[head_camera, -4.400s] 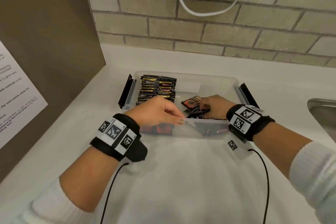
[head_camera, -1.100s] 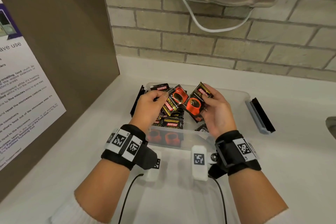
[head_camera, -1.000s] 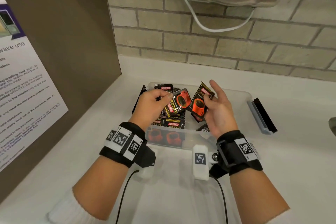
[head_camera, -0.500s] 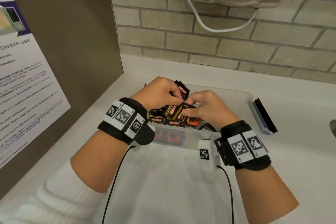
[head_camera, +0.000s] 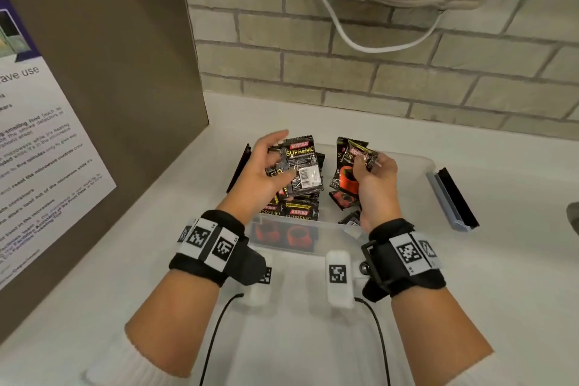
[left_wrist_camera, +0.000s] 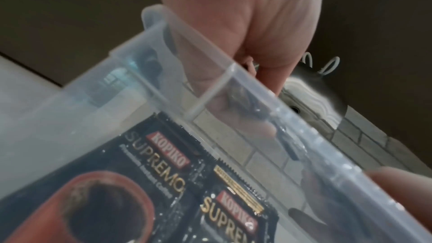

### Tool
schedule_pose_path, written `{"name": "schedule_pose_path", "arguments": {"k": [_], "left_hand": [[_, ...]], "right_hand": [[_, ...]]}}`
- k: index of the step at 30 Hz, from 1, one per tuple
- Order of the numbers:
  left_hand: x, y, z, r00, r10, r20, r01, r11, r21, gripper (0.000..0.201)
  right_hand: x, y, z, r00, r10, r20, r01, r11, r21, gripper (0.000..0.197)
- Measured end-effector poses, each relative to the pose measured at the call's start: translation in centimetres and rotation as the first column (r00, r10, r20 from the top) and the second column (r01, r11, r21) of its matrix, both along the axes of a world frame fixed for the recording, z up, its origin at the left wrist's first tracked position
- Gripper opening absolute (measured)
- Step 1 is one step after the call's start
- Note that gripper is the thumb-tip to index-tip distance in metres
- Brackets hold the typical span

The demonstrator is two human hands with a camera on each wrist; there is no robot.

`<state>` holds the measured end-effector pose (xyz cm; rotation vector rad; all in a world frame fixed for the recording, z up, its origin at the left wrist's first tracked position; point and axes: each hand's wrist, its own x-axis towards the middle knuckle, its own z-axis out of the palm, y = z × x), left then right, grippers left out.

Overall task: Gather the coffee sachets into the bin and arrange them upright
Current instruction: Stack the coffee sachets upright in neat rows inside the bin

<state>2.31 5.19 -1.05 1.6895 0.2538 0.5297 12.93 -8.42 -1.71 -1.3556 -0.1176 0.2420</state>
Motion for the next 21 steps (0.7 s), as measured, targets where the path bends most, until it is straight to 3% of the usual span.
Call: {"name": "schedule_pose_path", "arguments": {"k": [2, 6, 11, 15, 18, 21], "left_hand": [[0.1, 0.1, 0.0, 1.000, 0.031, -0.001, -0.031, 0.999, -0.010, 0.068], [0.4, 0.1, -0.5, 0.996, 0.055, -0.066, -0.050, 0.995, 0.085, 0.072], [1.0, -0.1, -1.1, 0.979, 0.202, -0.039, -0.189, 0.959, 0.211, 0.053], [1.0, 0.1, -1.4, 0.967, 0.254, 0.031, -0.254, 0.943, 0.213, 0.030], [0.9, -0.4, -0.6, 0.907, 0.363, 0.215, -0.421, 0.809, 0.410, 0.022], [1.3, -1.2, 0.3, 0.905, 0.275, 0.324, -0.424, 0.643, 0.638, 0.020]], "right_hand": [[-0.1, 0.5, 0.0, 0.997, -0.009, 0.076, 0.014, 0.998, -0.055, 0.031], [-0.7, 1.4, 0.3, 0.968, 0.134, 0.215, -0.067, 0.954, -0.294, 0.013], [-1.3, 2.1, 0.3, 0.951, 0.240, 0.195, -0.192, 0.953, -0.235, 0.011], [-0.6, 1.8, -0.3, 0.984, 0.117, 0.132, -0.090, 0.976, -0.197, 0.015], [-0.5, 1.6, -0.4, 0.987, 0.080, 0.142, -0.052, 0.980, -0.190, 0.012], [-0.8, 1.7, -0.3, 0.968, 0.078, 0.240, -0.026, 0.977, -0.212, 0.015]]}}
